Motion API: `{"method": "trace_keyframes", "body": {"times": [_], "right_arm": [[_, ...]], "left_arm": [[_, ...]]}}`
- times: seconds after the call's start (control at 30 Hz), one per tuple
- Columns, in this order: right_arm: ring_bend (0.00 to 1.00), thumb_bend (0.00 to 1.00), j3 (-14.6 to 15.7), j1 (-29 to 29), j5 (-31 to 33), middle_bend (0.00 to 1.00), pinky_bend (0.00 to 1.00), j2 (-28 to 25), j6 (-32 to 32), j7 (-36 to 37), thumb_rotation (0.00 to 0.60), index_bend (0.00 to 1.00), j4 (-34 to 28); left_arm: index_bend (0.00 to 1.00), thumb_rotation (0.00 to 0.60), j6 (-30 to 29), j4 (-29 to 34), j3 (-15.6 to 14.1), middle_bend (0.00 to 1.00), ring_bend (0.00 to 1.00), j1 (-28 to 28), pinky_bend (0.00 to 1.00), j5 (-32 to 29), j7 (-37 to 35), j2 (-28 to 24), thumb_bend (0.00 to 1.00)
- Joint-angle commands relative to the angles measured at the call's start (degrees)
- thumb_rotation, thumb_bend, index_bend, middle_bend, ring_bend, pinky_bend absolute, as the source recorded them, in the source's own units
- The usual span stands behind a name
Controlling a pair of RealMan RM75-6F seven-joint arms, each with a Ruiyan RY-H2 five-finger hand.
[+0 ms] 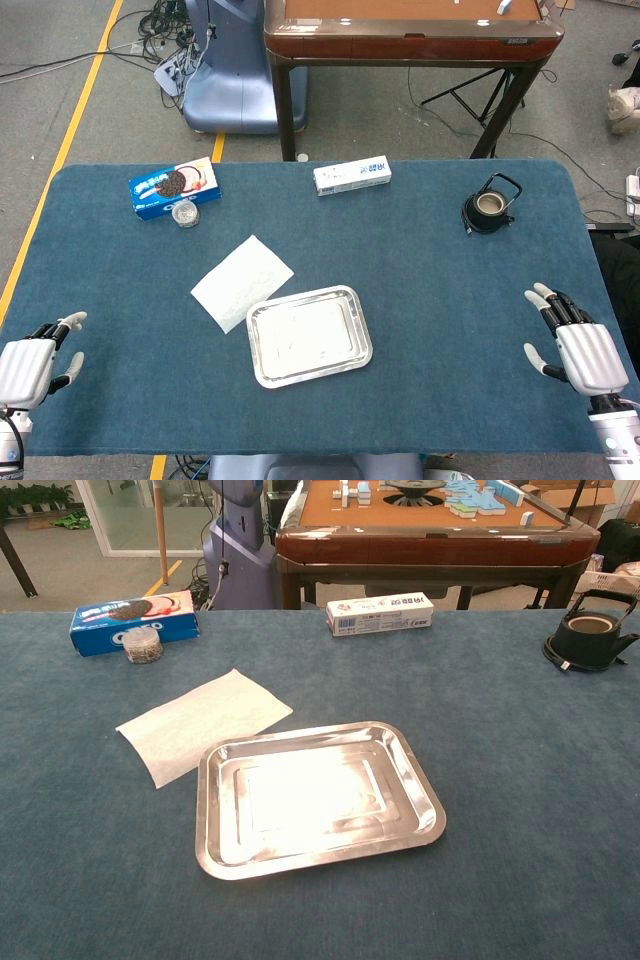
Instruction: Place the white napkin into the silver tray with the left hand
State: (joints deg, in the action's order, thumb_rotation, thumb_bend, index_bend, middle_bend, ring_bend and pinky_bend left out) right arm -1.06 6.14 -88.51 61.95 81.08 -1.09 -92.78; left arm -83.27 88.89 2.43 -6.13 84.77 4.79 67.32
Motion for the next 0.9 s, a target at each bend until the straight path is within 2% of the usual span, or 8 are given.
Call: {"method": "trace_keyframes", "body": {"times": [0.03, 0.27, 0.47, 0.57, 0.67, 0.73, 0.8, 0.9], "right_arm": [[0.11, 0.34, 0.0, 0.1, -0.4, 0.13, 0.31, 0.0, 0.2, 0.2, 0.600, 0.00, -0.1], [0.11, 0.34, 0.0, 0.4, 0.3, 0.14, 0.31, 0.2, -0.9, 0.8, 0.600, 0.00, 0.1], [0.11, 0.34, -0.4, 0.3, 0.9, 0.14, 0.31, 0.5, -0.4, 0.9, 0.600, 0.00, 0.1], [0.11, 0.34, -0.5, 0.2, 0.9, 0.14, 0.31, 0.7, -0.2, 0.8, 0.600, 0.00, 0.1], [0.11, 0.34, -0.6, 0.3, 0.9, 0.15, 0.31, 0.8, -0.2, 0.8, 0.600, 0.00, 0.0], [0.11, 0.34, -0.6, 0.4, 1.1, 0.15, 0.31, 0.9, -0.4, 0.8, 0.600, 0.01, 0.1], [0.11, 0.34, -0.6, 0.6, 1.4, 0.15, 0.31, 1.1, -0.9, 0.8, 0.600, 0.02, 0.3], [0.11, 0.34, -0.6, 0.7, 1.5, 0.15, 0.31, 1.3, -1.2, 0.7, 0.600, 0.04, 0.4]], "left_arm": [[0.24, 0.600, 0.5, -0.8, 0.1, 0.36, 0.35, -0.1, 0.56, -0.8, -0.3, 0.5, 0.39], [0.24, 0.600, 0.5, -1.7, 0.2, 0.36, 0.35, -0.3, 0.56, -0.5, -1.5, 0.9, 0.39], [0.32, 0.600, -0.1, -3.8, 0.4, 0.36, 0.26, -0.9, 0.56, 0.9, -3.7, 2.4, 0.39], [0.36, 0.600, 1.2, -5.2, 1.0, 0.40, 0.26, -2.4, 0.56, 1.5, -4.9, 2.8, 0.38], [0.38, 0.600, 1.4, -7.1, 2.0, 0.61, 0.41, -4.4, 0.63, 3.0, -5.0, 3.5, 0.25], [0.37, 0.600, 1.0, -8.2, 2.4, 0.80, 0.57, -5.5, 0.79, 4.6, -4.7, 3.9, 0.14], [0.37, 0.600, 0.6, -9.7, 2.7, 0.95, 0.72, -6.9, 0.92, 6.5, -4.7, 4.5, 0.10], [0.35, 0.600, 0.9, -10.4, 2.8, 1.00, 0.85, -8.0, 1.00, 7.4, -5.3, 4.9, 0.08]]}}
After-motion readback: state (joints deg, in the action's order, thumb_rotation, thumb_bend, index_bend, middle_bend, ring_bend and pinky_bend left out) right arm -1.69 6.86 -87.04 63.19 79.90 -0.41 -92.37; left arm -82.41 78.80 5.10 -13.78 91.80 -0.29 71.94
